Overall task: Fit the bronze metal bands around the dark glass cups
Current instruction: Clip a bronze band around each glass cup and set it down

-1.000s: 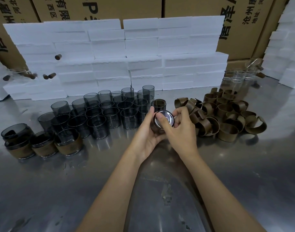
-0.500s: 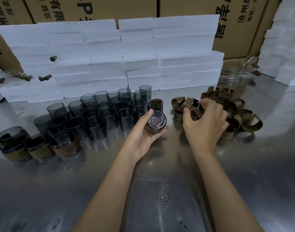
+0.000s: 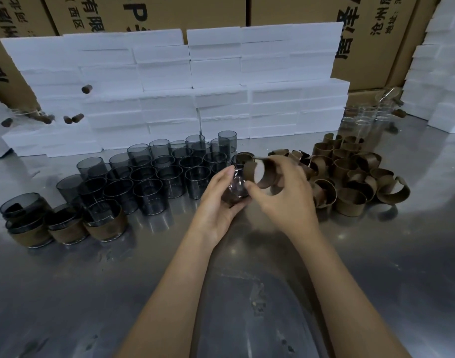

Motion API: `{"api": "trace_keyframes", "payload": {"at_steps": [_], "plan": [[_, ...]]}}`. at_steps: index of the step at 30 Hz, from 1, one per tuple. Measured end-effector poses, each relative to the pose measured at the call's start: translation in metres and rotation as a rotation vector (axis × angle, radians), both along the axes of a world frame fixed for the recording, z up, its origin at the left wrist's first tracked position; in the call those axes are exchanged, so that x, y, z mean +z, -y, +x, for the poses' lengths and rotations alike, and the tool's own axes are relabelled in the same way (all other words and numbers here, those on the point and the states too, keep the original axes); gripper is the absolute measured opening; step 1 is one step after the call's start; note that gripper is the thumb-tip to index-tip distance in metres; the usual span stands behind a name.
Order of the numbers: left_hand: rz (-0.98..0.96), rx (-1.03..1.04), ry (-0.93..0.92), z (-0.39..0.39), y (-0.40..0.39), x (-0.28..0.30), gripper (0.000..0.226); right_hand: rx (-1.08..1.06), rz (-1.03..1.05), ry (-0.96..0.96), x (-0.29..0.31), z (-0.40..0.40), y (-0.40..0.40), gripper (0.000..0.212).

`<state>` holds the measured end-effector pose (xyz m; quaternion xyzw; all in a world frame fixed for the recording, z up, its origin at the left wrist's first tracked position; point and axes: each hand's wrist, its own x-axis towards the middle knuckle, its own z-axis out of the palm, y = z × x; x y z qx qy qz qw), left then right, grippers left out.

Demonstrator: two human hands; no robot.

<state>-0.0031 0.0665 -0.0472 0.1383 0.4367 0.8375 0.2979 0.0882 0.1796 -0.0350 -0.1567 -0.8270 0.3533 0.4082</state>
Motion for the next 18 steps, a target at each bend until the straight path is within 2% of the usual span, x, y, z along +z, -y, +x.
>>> {"api": "trace_keyframes", "payload": {"at_steps": [5,13,14,16,18], "plan": [[-0.055,-0.061,-0.076,0.000,0.000,0.000,0.071,0.094,0.081,0.061,-0.003,-0.001,0.008,0.048],[-0.050,-0.092,-0.127,0.001,-0.001,-0.004,0.074,0.164,-0.005,0.068,0.001,0.003,0.009,0.049],[-0.045,-0.090,-0.124,0.001,0.000,-0.003,0.074,0.182,-0.086,0.045,0.003,0.003,0.008,0.050],[-0.043,-0.086,-0.118,0.002,0.000,-0.002,0.072,0.237,-0.391,-0.023,0.007,0.003,0.007,0.060],[-0.043,-0.109,-0.122,0.004,-0.001,-0.001,0.069,0.277,-0.615,0.041,0.007,0.002,0.004,0.079]]}}
